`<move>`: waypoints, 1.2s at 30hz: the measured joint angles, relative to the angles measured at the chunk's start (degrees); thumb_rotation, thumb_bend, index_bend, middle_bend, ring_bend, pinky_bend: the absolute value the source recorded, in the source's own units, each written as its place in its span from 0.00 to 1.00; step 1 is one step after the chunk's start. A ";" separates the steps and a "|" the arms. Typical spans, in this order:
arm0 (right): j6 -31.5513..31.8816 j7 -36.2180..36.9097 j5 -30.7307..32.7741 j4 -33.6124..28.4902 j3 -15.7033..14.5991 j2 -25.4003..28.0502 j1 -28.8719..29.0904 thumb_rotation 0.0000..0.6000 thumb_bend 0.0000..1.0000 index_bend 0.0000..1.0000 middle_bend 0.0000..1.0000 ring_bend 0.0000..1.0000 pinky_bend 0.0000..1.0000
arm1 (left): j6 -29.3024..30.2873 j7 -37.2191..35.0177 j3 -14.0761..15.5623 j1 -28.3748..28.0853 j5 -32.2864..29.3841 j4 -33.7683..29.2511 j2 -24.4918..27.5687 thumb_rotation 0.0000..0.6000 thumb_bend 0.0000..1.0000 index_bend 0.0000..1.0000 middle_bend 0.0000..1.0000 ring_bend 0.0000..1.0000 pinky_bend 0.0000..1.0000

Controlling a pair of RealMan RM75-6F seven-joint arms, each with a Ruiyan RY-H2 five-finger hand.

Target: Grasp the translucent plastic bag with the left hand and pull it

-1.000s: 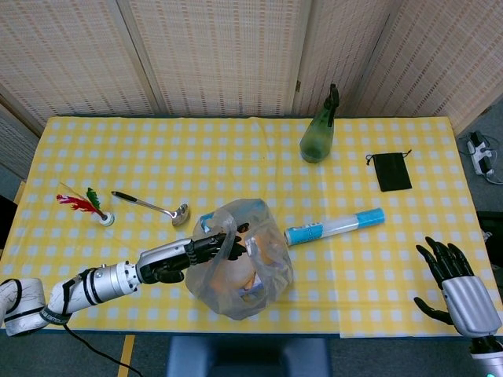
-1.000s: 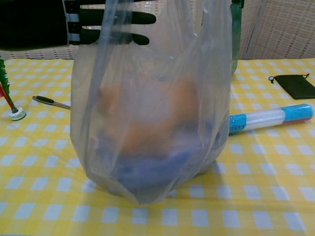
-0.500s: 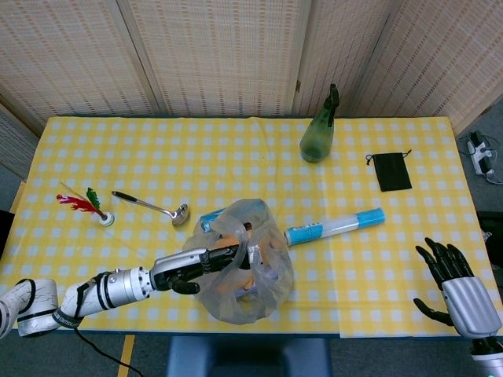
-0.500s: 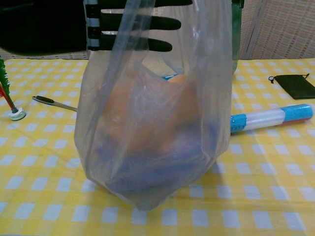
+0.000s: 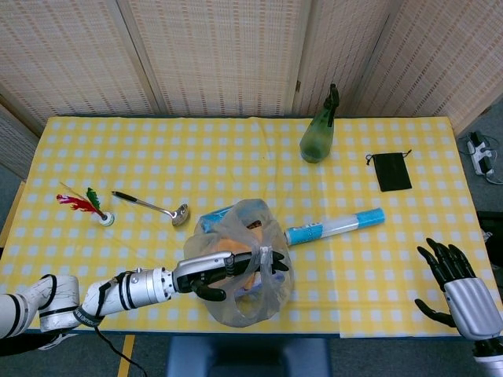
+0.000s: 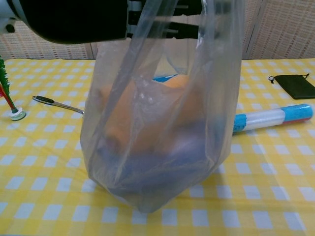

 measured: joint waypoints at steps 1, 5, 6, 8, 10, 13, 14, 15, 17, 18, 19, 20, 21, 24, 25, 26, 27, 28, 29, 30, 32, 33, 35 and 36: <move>-0.02 0.00 0.04 0.02 0.01 -0.01 0.00 0.99 0.24 0.00 0.00 0.00 0.00 | -0.29 -0.25 -0.34 -0.35 -0.34 -0.13 -0.14 0.38 0.09 0.03 0.13 0.07 0.10; 0.18 0.15 0.11 0.09 0.09 0.04 -0.06 0.99 0.24 0.00 0.00 0.00 0.00 | -1.81 -1.44 -1.35 -1.80 -1.37 -0.50 -0.88 0.38 0.09 0.02 0.13 0.07 0.11; 0.22 0.23 0.13 0.10 0.10 0.06 -0.07 0.99 0.24 0.00 0.00 0.00 0.00 | -2.10 -1.77 -1.46 -2.05 -1.51 -0.54 -1.07 0.38 0.09 0.02 0.13 0.07 0.11; 0.35 0.40 0.17 0.17 0.14 0.13 -0.12 0.99 0.24 0.00 0.00 0.00 0.00 | -2.66 -2.68 -1.57 -2.53 -1.70 -0.57 -1.41 0.38 0.09 0.02 0.13 0.07 0.11; 0.46 0.63 0.12 0.22 0.13 0.20 -0.15 0.99 0.24 0.00 0.00 0.00 0.00 | -3.23 -4.54 -1.59 -3.20 -1.73 -0.53 -1.67 0.37 0.09 0.02 0.13 0.06 0.11; 0.78 0.95 0.21 0.30 0.23 0.30 -0.26 0.99 0.24 0.00 0.00 0.00 0.00 | -4.42 -8.35 -1.73 -4.74 -1.77 -0.09 -2.14 0.37 0.09 0.01 0.13 0.06 0.11; 0.89 1.06 0.24 0.35 0.26 0.33 -0.30 0.99 0.24 0.00 0.00 0.00 0.00 | -4.85 -9.90 -1.84 -5.45 -1.80 0.07 -2.38 0.38 0.09 0.01 0.13 0.06 0.11; 0.91 1.08 0.28 0.42 0.28 0.35 -0.32 0.99 0.24 0.00 0.00 0.00 0.00 | -5.06 -11.06 -1.94 -5.91 -1.82 0.16 -2.56 0.38 0.09 0.01 0.13 0.06 0.11; 0.89 1.18 0.30 0.47 0.27 0.39 -0.34 0.98 0.24 0.00 0.00 0.00 0.00 | -5.19 -13.82 -2.25 -6.82 -1.91 0.34 -2.95 0.38 0.09 0.01 0.13 0.06 0.11; 0.92 1.24 0.32 0.51 0.27 0.40 -0.36 0.98 0.24 0.00 0.00 0.00 0.00 | -5.13 -15.03 -2.44 -7.13 -2.03 0.41 -3.11 0.38 0.09 0.02 0.13 0.06 0.11; 0.99 1.31 0.35 0.56 0.30 0.42 -0.39 0.99 0.24 0.00 0.00 0.00 0.00 | -5.03 -16.23 -2.65 -7.43 -2.20 0.49 -3.25 0.38 0.09 0.02 0.13 0.06 0.11; 1.04 1.37 0.39 0.60 0.33 0.44 -0.41 0.99 0.24 0.00 0.00 0.00 0.00 | -4.88 -17.76 -2.99 -7.83 -2.53 0.60 -3.41 0.38 0.09 0.02 0.13 0.06 0.11; 1.06 1.43 0.43 0.62 0.34 0.46 -0.43 0.99 0.24 0.00 0.00 0.00 0.00 | -4.76 -18.78 -3.29 -8.10 -2.87 0.66 -3.49 0.38 0.09 0.02 0.13 0.06 0.12; 1.13 1.73 0.49 0.73 0.37 0.54 -0.47 0.99 0.24 0.00 0.00 0.00 0.00 | -4.16 -21.07 -4.19 -8.55 -4.26 0.58 -3.49 0.38 0.09 0.04 0.13 0.07 0.19; 1.19 1.85 0.51 0.78 0.39 0.58 -0.49 0.99 0.23 0.00 0.00 0.00 0.00 | -3.84 -21.67 -4.35 -8.57 -4.43 0.51 -3.39 0.38 0.09 0.05 0.13 0.08 0.23; 1.22 1.94 0.54 0.83 0.41 0.60 -0.51 0.98 0.23 0.00 0.00 0.00 0.00 | -3.42 -22.16 -4.44 -8.54 -4.49 0.47 -3.24 0.41 0.09 0.06 0.14 0.10 0.29; 1.23 2.00 0.58 0.86 0.42 0.62 -0.52 0.98 0.23 0.00 0.00 0.00 0.00 | -2.81 -22.58 -4.49 -8.42 -4.47 0.42 -2.99 0.49 0.09 0.08 0.16 0.15 0.35; 1.19 2.03 0.62 0.89 0.43 0.62 -0.52 0.98 0.23 0.00 0.00 0.00 0.00 | -2.34 -22.74 -4.50 -8.26 -4.44 0.37 -2.78 0.59 0.09 0.10 0.20 0.19 0.40; 1.14 2.03 0.65 0.89 0.43 0.62 -0.51 0.98 0.23 0.00 0.00 0.00 0.00 | -1.93 -22.77 -4.51 -8.04 -4.45 0.29 -2.54 0.73 0.09 0.15 0.26 0.25 0.48; 1.06 2.01 0.67 0.88 0.43 0.61 -0.49 0.98 0.23 0.00 0.00 0.00 0.00 | -1.66 -22.53 -4.54 -7.80 -4.58 0.14 -2.26 0.89 0.11 0.22 0.35 0.35 0.57; 0.86 1.88 0.64 0.84 0.41 0.57 -0.41 0.99 0.23 0.00 0.00 0.00 0.00 | -1.75 -21.43 -4.73 -7.49 -5.33 -0.49 -1.98 0.99 0.22 0.37 0.52 0.53 0.72; 0.77 1.82 0.61 0.81 0.38 0.56 -0.37 0.99 0.24 0.00 0.00 0.00 0.00 | -1.90 -20.79 -4.83 -7.37 -5.73 -0.93 -1.79 1.00 0.31 0.44 0.60 0.60 0.79; 0.63 1.71 0.59 0.75 0.36 0.54 -0.32 0.98 0.24 0.00 0.00 0.00 0.00 | -2.48 -18.84 -5.08 -7.13 -6.73 -2.03 -1.28 1.00 0.44 0.54 0.71 0.70 0.87; 0.57 1.69 0.61 0.74 0.35 0.54 -0.31 0.98 0.24 0.00 0.00 0.00 0.00 | -2.89 -17.72 -5.20 -7.03 -7.31 -2.59 -1.00 1.00 0.52 0.59 0.76 0.75 0.91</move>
